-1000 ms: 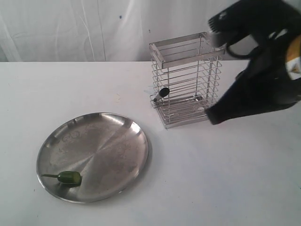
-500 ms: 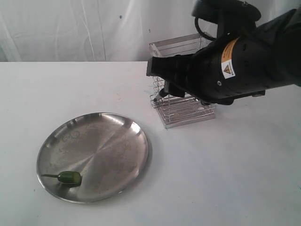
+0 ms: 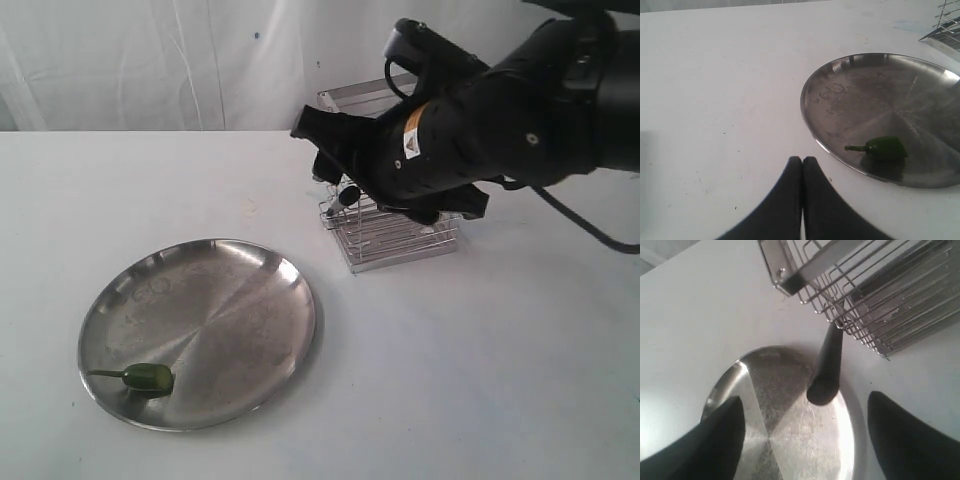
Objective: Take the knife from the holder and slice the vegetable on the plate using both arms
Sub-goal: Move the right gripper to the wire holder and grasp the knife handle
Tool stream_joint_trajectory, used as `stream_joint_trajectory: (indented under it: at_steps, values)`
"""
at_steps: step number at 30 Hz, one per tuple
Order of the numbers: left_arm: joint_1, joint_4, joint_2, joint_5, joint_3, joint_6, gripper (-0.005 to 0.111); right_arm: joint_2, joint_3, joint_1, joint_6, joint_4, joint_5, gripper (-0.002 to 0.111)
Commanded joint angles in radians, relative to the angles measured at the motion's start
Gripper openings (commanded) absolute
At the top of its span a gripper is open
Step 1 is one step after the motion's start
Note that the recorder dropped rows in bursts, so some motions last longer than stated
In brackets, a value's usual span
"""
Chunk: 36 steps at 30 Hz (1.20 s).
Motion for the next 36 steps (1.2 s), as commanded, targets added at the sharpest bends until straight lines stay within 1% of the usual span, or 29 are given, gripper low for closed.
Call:
stream_joint_trajectory:
  at_steps: [1, 5, 12, 18, 26, 28, 32, 34, 36]
  values:
    - [-0.005, -0.002, -0.004, -0.002, 0.004, -0.006, 0.000, 0.070, -0.055, -0.022, 0.002, 0.002, -0.005, 0.064]
    - [-0.005, -0.002, -0.004, -0.002, 0.004, -0.006, 0.000, 0.114, -0.093, -0.022, 0.002, 0.000, 0.007, 0.059]
    - [-0.005, -0.002, -0.004, -0.002, 0.004, -0.006, 0.000, 0.142, -0.108, -0.041, 0.000, -0.005, 0.033, 0.055]
    - [-0.005, -0.002, -0.004, -0.002, 0.004, -0.006, 0.000, 0.155, -0.108, -0.042, -0.031, -0.005, 0.013, 0.043]
    - [-0.005, -0.002, -0.004, -0.002, 0.004, -0.006, 0.000, 0.189, -0.108, -0.042, -0.037, -0.002, 0.016, 0.041]
    - [-0.005, -0.002, -0.004, -0.002, 0.004, -0.006, 0.000, 0.189, -0.108, -0.042, -0.042, -0.009, 0.016, 0.035]
    - [-0.005, -0.002, -0.004, -0.002, 0.004, -0.006, 0.000, 0.189, -0.108, -0.042, -0.102, -0.009, -0.004, 0.018]
    - [-0.005, -0.002, -0.004, -0.002, 0.004, -0.006, 0.000, 0.189, -0.108, -0.042, -0.132, -0.009, -0.013, 0.016]
    - [-0.005, -0.002, -0.004, -0.002, 0.004, -0.006, 0.000, 0.189, -0.108, -0.042, -0.164, -0.009, -0.015, 0.016]
